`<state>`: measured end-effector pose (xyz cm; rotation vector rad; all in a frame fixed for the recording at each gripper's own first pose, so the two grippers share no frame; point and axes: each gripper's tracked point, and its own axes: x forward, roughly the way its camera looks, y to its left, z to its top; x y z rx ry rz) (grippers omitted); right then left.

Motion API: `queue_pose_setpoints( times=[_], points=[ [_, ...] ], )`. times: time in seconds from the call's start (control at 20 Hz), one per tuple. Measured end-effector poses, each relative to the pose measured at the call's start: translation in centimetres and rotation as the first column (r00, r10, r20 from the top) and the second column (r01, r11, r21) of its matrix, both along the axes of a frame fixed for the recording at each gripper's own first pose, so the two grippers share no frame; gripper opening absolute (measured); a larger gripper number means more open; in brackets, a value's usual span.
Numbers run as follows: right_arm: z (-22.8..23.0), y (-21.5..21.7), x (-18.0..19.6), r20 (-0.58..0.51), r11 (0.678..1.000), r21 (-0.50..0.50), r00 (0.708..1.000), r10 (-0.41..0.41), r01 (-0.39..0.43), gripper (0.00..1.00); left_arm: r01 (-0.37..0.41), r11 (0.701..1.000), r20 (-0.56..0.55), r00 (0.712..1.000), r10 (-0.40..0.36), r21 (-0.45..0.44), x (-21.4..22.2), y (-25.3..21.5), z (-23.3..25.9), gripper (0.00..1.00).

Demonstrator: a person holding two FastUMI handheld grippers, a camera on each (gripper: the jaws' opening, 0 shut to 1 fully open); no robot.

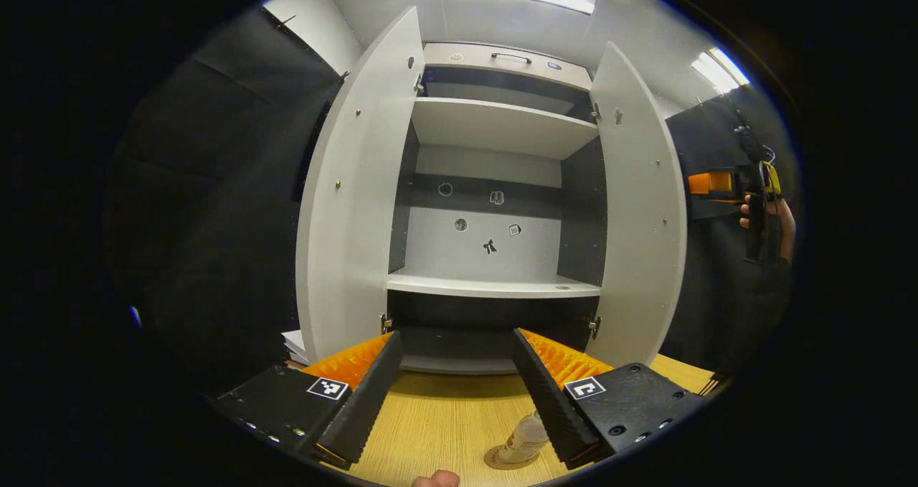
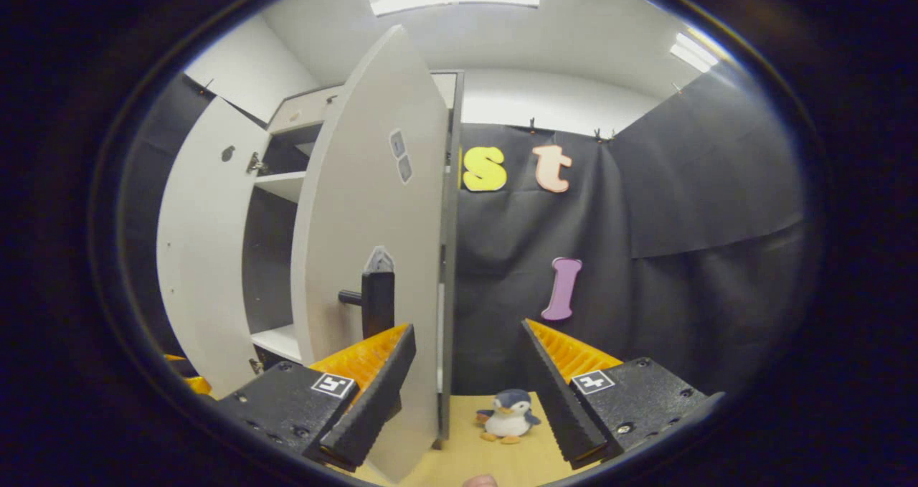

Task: Grasp the bottle in the cabinet with the left hand and place it on the coaster, then close the right door with the right hand and the left door with the left hand.

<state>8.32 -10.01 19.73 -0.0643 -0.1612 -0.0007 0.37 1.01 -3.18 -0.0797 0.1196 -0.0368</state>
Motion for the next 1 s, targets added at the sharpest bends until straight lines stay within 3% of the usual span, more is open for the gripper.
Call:
queue_pose_setpoints(
  times=[0.45, 0.7, 1.0],
  points=[
    [-1.0, 7.4, 4.4, -0.023, 0.99, 0.008, 0.99, 0.14, -0.139, 0.96, -0.001, 1.0, 0.003, 1.0, 0.001, 0.019, -1.1, 0.0, 0.3, 0.94],
    [-1.2, 7.2, 3.9, -0.012, 0.991, 0.025, 0.991, 0.13, -0.13, 0.96, -0.011, 0.999, 0.015, 1.0, 0.01, 0.039, -1.8, 0.4, 0.8, 0.94],
    [-2.6, 5.4, -0.6, 0.011, 0.998, -0.011, 0.998, 0.056, -0.056, 0.95, 0.0, 1.0, 0.032, 0.999, 0.0, 0.026, -1.5, 0.0, 2.0, 0.93]
  ],
)
